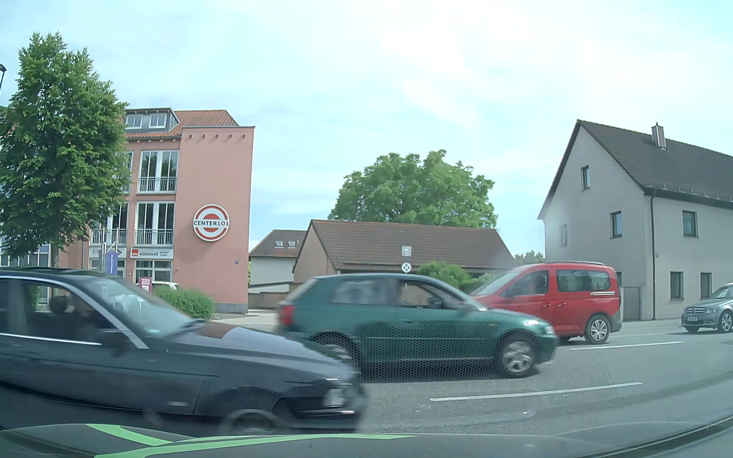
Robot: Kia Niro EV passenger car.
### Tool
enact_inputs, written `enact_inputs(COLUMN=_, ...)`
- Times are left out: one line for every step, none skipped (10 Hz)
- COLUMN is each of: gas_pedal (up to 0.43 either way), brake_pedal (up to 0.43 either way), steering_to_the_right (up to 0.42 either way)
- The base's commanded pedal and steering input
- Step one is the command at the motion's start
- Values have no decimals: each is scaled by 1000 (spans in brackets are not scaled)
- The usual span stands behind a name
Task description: Follow the waypoints while adhering to traffic rules and regulations
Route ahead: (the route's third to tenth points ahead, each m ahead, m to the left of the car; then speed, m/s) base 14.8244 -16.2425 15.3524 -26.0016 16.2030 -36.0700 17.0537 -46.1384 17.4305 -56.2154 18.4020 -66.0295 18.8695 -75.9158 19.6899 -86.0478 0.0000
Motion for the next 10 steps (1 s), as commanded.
enact_inputs(gas_pedal=0, brake_pedal=256, steering_to_the_right=241)
enact_inputs(gas_pedal=0, brake_pedal=256, steering_to_the_right=241)
enact_inputs(gas_pedal=0, brake_pedal=256, steering_to_the_right=241)
enact_inputs(gas_pedal=0, brake_pedal=262, steering_to_the_right=242)
enact_inputs(gas_pedal=0, brake_pedal=262, steering_to_the_right=241)
enact_inputs(gas_pedal=0, brake_pedal=262, steering_to_the_right=241)
enact_inputs(gas_pedal=0, brake_pedal=262, steering_to_the_right=241)
enact_inputs(gas_pedal=0, brake_pedal=262, steering_to_the_right=241)
enact_inputs(gas_pedal=0, brake_pedal=262, steering_to_the_right=241)
enact_inputs(gas_pedal=0, brake_pedal=262, steering_to_the_right=242)
